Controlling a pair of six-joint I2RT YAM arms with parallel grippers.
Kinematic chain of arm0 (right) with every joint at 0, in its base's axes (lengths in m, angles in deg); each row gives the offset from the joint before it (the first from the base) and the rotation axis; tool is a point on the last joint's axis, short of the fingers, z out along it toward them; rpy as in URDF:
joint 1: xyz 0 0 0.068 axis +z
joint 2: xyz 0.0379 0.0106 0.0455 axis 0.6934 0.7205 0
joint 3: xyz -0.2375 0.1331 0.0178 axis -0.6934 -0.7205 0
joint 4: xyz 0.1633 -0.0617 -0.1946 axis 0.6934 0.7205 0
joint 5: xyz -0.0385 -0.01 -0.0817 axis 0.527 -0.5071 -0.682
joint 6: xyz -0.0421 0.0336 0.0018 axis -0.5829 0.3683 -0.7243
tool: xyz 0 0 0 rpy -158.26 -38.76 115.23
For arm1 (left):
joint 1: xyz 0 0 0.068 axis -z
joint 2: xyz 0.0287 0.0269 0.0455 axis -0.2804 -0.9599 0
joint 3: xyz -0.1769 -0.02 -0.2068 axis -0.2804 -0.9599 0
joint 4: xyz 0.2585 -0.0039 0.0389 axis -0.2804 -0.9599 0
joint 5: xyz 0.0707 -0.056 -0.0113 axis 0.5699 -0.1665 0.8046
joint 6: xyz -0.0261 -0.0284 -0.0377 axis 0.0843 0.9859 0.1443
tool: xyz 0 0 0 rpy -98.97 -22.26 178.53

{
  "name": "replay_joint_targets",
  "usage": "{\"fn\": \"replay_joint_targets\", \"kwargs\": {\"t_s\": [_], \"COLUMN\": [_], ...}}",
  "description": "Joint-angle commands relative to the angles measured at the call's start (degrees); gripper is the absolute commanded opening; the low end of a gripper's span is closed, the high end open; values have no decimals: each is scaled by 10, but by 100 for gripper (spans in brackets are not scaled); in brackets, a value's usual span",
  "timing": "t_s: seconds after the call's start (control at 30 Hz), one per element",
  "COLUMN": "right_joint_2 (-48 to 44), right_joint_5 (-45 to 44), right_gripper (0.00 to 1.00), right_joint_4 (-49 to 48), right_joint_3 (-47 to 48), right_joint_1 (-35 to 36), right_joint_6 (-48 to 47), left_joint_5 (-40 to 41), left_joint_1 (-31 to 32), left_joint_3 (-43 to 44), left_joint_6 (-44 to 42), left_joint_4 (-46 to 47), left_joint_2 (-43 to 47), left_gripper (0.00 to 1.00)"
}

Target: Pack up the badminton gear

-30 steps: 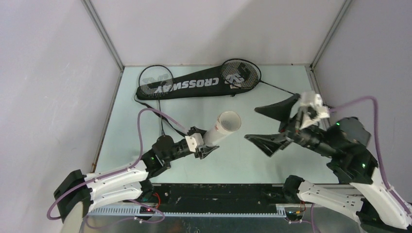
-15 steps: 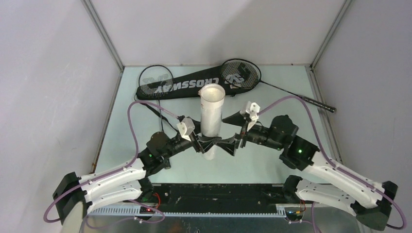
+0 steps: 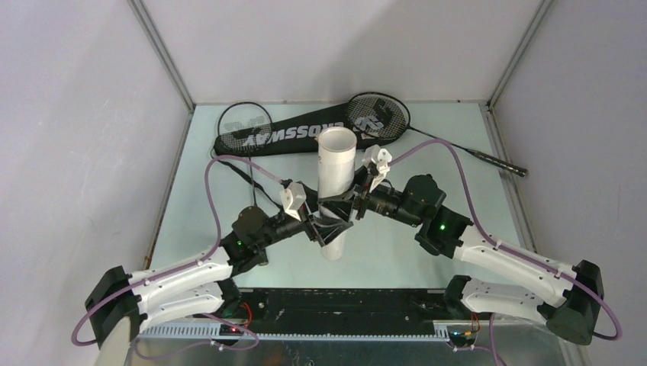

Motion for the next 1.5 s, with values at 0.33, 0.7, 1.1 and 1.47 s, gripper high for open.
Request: {"fn": "replay_joint_targets", "kwargs": {"t_s": [0.33, 0.7, 1.1, 1.47], "right_joint_2": [-68, 151, 379, 357], "right_joint_5": [-167, -62, -78, -126], "right_gripper": [40, 41, 56, 72], "right_joint_4": [441, 487, 468, 477], "right_joint_3": [55, 83, 174, 170], "right_joint_1": [-196, -425, -461, -471], "right_joint_6": [109, 64, 54, 44], "left_joint_5": [389, 393, 105, 165], "left_joint_1": [-56, -309, -338, -363], "left_joint_3": [111, 191, 617, 1058], "left_joint_6": [77, 209, -230, -43], "left_joint_4": [-316, -466, -551, -615], "left_joint_2": [29, -164, -541, -853], "left_gripper": [100, 100, 100, 100]}}
